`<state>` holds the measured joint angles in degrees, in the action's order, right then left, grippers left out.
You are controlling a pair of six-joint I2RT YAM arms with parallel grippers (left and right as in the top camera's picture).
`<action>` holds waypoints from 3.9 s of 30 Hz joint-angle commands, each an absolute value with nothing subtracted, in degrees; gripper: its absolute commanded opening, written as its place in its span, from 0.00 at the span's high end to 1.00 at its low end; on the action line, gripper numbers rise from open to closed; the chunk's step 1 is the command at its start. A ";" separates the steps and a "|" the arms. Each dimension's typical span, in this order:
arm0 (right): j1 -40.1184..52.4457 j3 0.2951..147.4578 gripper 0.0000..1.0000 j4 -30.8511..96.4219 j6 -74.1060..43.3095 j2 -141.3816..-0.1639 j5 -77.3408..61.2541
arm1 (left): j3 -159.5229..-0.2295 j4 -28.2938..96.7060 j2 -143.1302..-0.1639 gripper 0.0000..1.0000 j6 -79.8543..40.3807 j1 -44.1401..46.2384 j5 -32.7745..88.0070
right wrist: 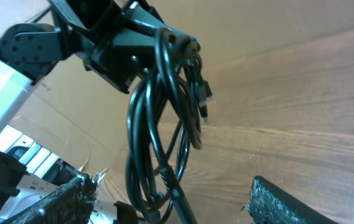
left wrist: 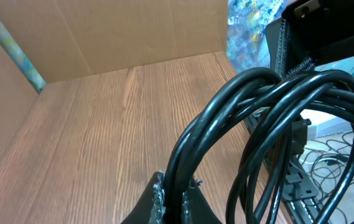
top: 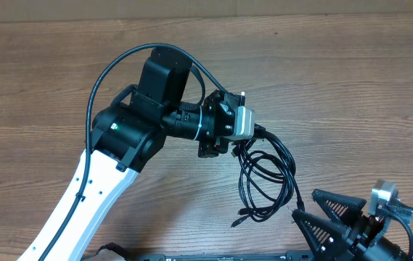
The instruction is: Untangle cables
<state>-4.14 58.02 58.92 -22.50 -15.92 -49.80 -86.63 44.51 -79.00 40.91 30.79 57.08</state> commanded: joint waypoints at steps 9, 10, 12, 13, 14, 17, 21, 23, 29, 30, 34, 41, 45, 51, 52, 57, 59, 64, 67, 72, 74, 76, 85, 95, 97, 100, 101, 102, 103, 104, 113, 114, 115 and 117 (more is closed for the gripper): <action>-4.19 59.22 0.24 53.65 -22.72 -16.10 -51.51 | -88.23 43.75 -79.11 0.96 38.48 33.61 60.05; -4.19 59.22 0.24 53.43 -22.72 -16.10 -51.51 | -88.23 43.59 -79.11 0.96 38.50 34.20 60.03; -4.19 59.22 0.24 53.06 -22.72 -16.10 -51.51 | -88.23 43.16 -79.11 0.96 38.52 35.03 59.55; -4.19 59.22 0.24 52.97 -22.72 -16.10 -51.51 | -88.23 42.85 -79.11 0.96 38.54 35.35 59.40; -4.19 59.22 0.25 52.99 -22.72 -16.10 -51.48 | -88.23 42.54 -79.11 0.96 38.52 35.62 59.35; -4.19 59.22 0.34 53.08 -22.72 -16.10 -51.51 | -88.23 42.02 -79.11 0.96 38.02 35.66 58.24; -4.19 59.22 0.47 53.28 -22.72 -16.10 -51.53 | -88.23 41.69 -79.11 0.96 36.80 35.66 56.71; -4.19 59.22 0.48 53.28 -22.72 -16.10 -51.51 | -88.23 41.71 -79.11 0.96 36.77 35.66 56.42; -4.19 59.22 0.43 53.63 -22.70 -16.10 -50.41 | -88.23 41.08 -79.11 0.96 31.62 35.66 50.04; -4.19 59.22 0.43 53.65 -22.70 -16.10 -50.41 | -88.23 40.88 -79.11 0.96 30.44 35.66 48.82; -4.19 59.22 0.44 53.65 -22.72 -16.10 -50.43 | -88.23 39.33 -79.11 0.96 27.07 35.68 48.14; -4.19 59.20 0.57 53.63 -22.72 -16.10 -50.43 | -88.23 38.28 -79.11 0.96 26.92 36.05 49.25; -4.19 59.22 0.57 53.60 -22.72 -16.10 -49.47 | -88.23 38.33 -79.11 0.96 26.98 36.07 50.76; -4.19 59.22 0.61 52.23 -22.72 -16.10 -48.05 | -88.23 38.70 -79.11 0.96 26.98 36.14 51.05; -4.19 59.22 0.64 51.42 -22.74 -16.10 -48.05 | -88.23 38.76 -79.13 0.96 26.98 36.14 51.05; -4.19 59.20 0.78 48.64 -22.74 -16.27 -48.05 | -88.23 38.74 -79.13 0.96 26.96 36.14 51.07; -4.19 59.18 0.78 48.69 -22.72 -16.64 -48.03 | -88.23 38.76 -79.13 0.96 26.96 36.14 51.07; -4.19 57.80 0.78 47.75 -22.74 -19.03 -48.07 | -88.23 38.74 -79.13 0.96 26.98 36.14 50.98; -4.19 57.80 0.78 47.75 -22.72 -21.96 -49.50 | -88.23 38.76 -79.13 0.96 26.98 36.14 50.83; -4.19 57.80 0.80 47.64 -22.68 -26.41 -54.48 | -88.23 38.72 -79.42 0.96 27.00 36.14 50.39; -4.19 57.80 0.86 47.62 -22.50 -27.66 -55.66 | -88.23 38.74 -79.50 0.96 27.00 36.14 50.41; -4.19 57.80 0.92 47.64 -22.50 -28.36 -55.64 | -88.23 38.74 -79.50 0.96 27.00 36.14 50.39; -4.19 57.82 0.92 47.09 -22.50 -28.47 -55.59 | -88.23 39.18 -79.50 0.96 26.96 36.03 45.34; -4.19 57.82 0.71 46.57 -22.48 -28.47 -55.57 | -88.23 39.18 -79.50 0.96 26.89 35.92 42.65; -4.19 57.82 0.51 46.57 -22.48 -28.47 -55.57 | -88.23 39.16 -79.50 0.96 26.85 35.92 43.09; -4.19 57.82 0.38 46.59 -22.48 -28.47 -55.57 | -88.23 39.16 -79.50 0.96 26.72 35.90 43.05; -4.19 57.82 0.37 46.59 -22.48 -28.47 -55.57 | -88.23 39.16 -79.48 0.96 26.72 35.92 43.07; -4.19 57.82 0.38 46.61 -22.48 -28.47 -55.57 | -88.23 39.16 -79.48 0.96 26.72 35.90 43.05; -4.19 57.82 0.38 46.61 -22.48 -28.47 -55.57 | -88.23 39.11 -79.48 0.96 26.72 35.77 43.05; -4.19 57.82 0.39 46.63 -22.48 -28.47 -55.57 | -88.23 39.11 -79.48 0.96 26.70 35.51 43.05; -4.19 57.82 0.79 46.81 -22.02 -28.47 -55.35 | -88.23 38.94 -79.48 0.96 23.75 32.12 44.62; -4.19 57.82 0.81 46.78 -22.04 -28.47 -55.35 | -88.23 38.83 -79.48 0.96 23.75 32.12 45.65; -4.19 57.82 0.84 46.81 -22.04 -28.47 -55.35 | -88.23 38.76 -79.48 0.96 23.75 32.12 46.39; -4.19 57.80 0.86 46.81 -22.06 -28.47 -55.37 | -88.23 38.74 -79.48 0.96 23.75 32.16 47.29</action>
<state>-4.14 57.76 47.18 -22.35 -28.40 -55.09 -86.63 39.24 -79.55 25.34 32.45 44.03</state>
